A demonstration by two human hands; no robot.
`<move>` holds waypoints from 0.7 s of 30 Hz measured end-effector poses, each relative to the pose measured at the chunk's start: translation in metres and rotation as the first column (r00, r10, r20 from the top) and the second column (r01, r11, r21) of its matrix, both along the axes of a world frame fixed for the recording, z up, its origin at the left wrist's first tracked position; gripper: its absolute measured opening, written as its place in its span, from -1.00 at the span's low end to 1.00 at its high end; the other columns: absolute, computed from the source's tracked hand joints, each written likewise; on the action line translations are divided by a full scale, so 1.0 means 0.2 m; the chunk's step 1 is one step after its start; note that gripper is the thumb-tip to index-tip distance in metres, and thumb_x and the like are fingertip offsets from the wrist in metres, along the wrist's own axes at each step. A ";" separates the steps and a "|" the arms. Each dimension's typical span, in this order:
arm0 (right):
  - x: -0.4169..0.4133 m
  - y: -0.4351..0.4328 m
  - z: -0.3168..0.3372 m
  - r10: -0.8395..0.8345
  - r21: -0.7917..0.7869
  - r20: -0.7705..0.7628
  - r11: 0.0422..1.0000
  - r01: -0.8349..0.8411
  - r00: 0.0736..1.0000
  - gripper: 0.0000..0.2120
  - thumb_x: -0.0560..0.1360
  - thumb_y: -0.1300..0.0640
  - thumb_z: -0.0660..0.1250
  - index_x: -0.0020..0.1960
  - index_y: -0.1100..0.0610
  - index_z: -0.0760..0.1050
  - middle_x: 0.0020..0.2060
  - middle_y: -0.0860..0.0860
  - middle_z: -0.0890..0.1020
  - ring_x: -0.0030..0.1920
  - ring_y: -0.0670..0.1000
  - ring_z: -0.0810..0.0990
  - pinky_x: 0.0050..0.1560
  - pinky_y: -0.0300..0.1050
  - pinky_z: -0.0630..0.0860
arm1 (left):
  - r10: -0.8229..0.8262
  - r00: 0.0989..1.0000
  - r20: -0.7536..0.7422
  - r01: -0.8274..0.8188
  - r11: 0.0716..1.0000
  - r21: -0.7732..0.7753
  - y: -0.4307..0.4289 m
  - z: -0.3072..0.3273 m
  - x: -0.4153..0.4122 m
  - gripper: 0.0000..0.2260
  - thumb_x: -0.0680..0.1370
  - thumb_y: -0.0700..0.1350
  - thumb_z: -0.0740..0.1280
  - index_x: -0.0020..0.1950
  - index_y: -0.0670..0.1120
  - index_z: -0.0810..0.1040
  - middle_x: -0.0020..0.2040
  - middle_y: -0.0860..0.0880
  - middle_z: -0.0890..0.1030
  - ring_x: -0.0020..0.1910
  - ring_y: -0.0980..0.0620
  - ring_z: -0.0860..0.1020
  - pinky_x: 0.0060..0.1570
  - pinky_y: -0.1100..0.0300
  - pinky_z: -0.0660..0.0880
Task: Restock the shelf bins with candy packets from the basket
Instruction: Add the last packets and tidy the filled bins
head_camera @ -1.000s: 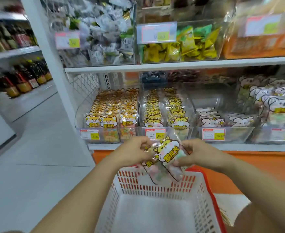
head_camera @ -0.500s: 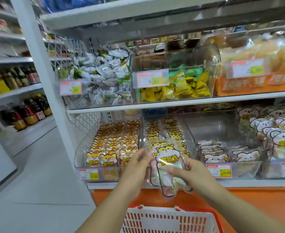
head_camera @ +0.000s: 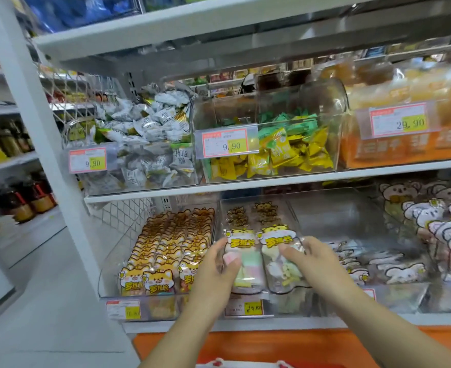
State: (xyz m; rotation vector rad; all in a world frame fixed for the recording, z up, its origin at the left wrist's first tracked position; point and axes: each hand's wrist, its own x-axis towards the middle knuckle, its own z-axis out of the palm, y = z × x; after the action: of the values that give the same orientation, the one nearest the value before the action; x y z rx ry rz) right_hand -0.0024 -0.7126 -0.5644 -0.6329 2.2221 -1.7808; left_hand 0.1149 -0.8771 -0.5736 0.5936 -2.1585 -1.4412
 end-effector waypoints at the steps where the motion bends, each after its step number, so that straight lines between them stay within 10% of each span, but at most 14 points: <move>1: -0.02 0.02 0.02 -0.035 0.019 -0.005 0.999 0.035 0.999 -0.69 0.53 -0.04 0.42 0.15 0.10 0.45 -0.09 -0.07 0.52 -0.11 -0.11 0.50 -0.13 -0.16 0.35 | 0.032 0.999 0.016 -0.032 0.998 -0.048 -0.02 0.01 -0.01 -0.58 0.64 -0.08 0.30 0.48 0.12 0.33 0.42 0.16 0.38 0.33 0.21 0.37 0.26 0.27 0.31; 5: -0.13 0.02 0.04 -0.090 0.111 -0.183 0.988 0.111 0.979 -0.16 0.53 0.02 0.43 0.62 0.02 -0.02 0.45 0.10 0.40 0.44 0.07 0.38 0.24 -0.10 0.36 | 0.129 0.986 0.105 -0.093 0.951 -0.296 -0.10 0.04 -0.08 -0.63 0.65 -0.11 0.26 0.47 0.03 0.42 0.42 0.10 0.46 0.38 0.12 0.41 0.34 0.21 0.33; 15: -0.21 -0.15 -0.09 0.050 0.550 -0.603 0.749 0.369 0.796 -0.49 0.60 -0.23 0.18 0.50 -0.09 0.31 0.59 0.11 0.05 0.49 0.14 0.25 0.39 0.10 0.29 | 0.380 0.912 0.154 -0.172 0.695 -0.698 -0.10 -0.05 -0.18 -0.72 0.68 0.03 0.13 0.30 0.15 0.56 0.52 0.07 0.34 0.40 0.01 0.40 0.29 0.08 0.40; 21: -0.15 -0.14 -0.13 0.288 0.538 -0.719 0.807 0.244 0.632 -0.41 0.56 -0.31 0.03 0.36 0.01 0.52 0.39 0.01 0.51 0.36 0.10 0.47 0.38 0.09 0.37 | 0.194 0.971 0.137 -0.002 0.583 -0.812 -0.11 -0.06 -0.17 -0.64 0.65 0.13 0.06 0.37 0.19 0.51 0.52 0.13 0.32 0.55 0.00 0.16 0.51 -0.10 0.14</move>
State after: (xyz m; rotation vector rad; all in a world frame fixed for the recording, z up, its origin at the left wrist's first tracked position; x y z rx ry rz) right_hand -0.0320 -0.7408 -0.5906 -1.4606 3.0594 -0.6502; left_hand 0.0819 -0.8984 -0.5862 0.4983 -2.5742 -0.1945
